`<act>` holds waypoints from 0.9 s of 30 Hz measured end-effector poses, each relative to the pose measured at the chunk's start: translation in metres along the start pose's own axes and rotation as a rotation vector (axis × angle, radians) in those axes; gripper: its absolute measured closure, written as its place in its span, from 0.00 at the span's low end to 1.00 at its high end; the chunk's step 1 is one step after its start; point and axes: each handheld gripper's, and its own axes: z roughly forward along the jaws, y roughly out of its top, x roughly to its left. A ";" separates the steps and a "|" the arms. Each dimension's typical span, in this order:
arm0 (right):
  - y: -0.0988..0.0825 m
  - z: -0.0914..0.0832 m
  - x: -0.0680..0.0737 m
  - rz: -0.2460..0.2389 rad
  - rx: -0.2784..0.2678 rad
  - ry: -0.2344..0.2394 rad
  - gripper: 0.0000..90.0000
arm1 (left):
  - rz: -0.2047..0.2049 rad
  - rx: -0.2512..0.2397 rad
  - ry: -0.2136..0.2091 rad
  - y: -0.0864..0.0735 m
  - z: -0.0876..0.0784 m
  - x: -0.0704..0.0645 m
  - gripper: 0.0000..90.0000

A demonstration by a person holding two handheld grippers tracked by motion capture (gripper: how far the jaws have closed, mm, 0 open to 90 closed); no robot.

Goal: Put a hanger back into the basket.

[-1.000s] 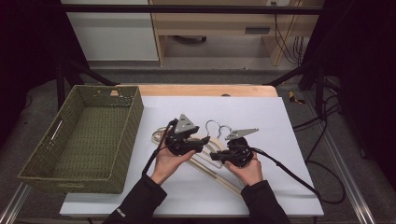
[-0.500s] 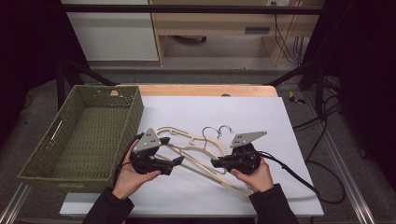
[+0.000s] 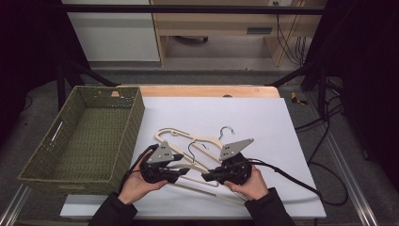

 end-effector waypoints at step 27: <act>-0.003 -0.008 0.000 -0.052 -0.109 -0.244 0.55 | -0.016 -0.007 -0.084 0.009 -0.012 -0.024 0.95</act>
